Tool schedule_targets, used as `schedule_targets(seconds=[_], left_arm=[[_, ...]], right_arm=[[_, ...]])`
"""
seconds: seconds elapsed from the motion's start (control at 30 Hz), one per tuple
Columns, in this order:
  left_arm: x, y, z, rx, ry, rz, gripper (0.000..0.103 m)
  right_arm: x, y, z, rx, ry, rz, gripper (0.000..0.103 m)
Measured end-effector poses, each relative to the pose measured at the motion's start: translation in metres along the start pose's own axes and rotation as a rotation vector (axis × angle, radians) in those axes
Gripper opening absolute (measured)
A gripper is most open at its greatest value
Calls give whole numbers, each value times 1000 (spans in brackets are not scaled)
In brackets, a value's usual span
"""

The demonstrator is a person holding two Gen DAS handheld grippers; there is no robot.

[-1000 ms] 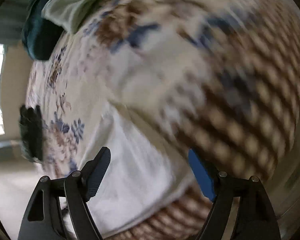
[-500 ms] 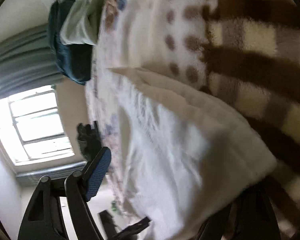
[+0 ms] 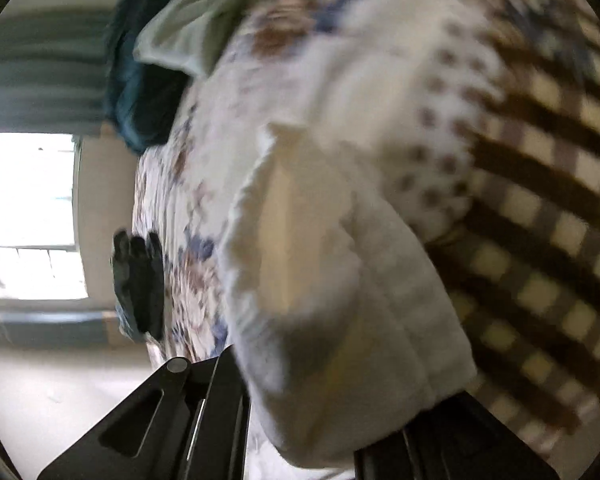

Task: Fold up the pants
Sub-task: 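Grasp the folded pants end with the right gripper and fold it over again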

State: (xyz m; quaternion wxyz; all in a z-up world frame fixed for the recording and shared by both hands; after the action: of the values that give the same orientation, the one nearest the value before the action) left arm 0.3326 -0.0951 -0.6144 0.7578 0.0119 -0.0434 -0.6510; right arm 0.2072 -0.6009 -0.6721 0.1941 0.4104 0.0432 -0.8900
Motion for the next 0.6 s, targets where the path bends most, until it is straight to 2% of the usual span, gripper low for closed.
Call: schedule_targets(seconds=[0.13,0.3,0.4,0.47,0.53,0.6], left_arm=[[-60,11,23,56,42,56,103],[-133,11,35,64,35,158,103],[-181,9,46,80,41,205,103],[-208,3,54,88,51,222,103],[-237,-4,66,104,59,231,103],[-265,-5,76,131,74,229,103]], right_arm=[[-73,-42,4,-10,-23,138,7],[-157,-116,-15,-22,-25,287,7],[-196,-179,-42,-56,-43,373,7],[-221,-233,-73,-112,-57,445,7],[-241,-291,-105,-151,-94,558,7],[-255,-364,-145,-203,-150,706,7]])
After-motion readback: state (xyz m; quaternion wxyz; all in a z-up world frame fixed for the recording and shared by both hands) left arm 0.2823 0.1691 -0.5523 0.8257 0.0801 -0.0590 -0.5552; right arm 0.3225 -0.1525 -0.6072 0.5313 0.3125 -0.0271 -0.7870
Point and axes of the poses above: each gripper's, at about its wrist camera, not at the fingertips, and z roughly against the way its jaws point, x to its right, y to its top, the point moved 6 cm from there along -z, roughly the way its jaws point, and after that the axes turned 2 degrees about x, right-handed, at the moved point
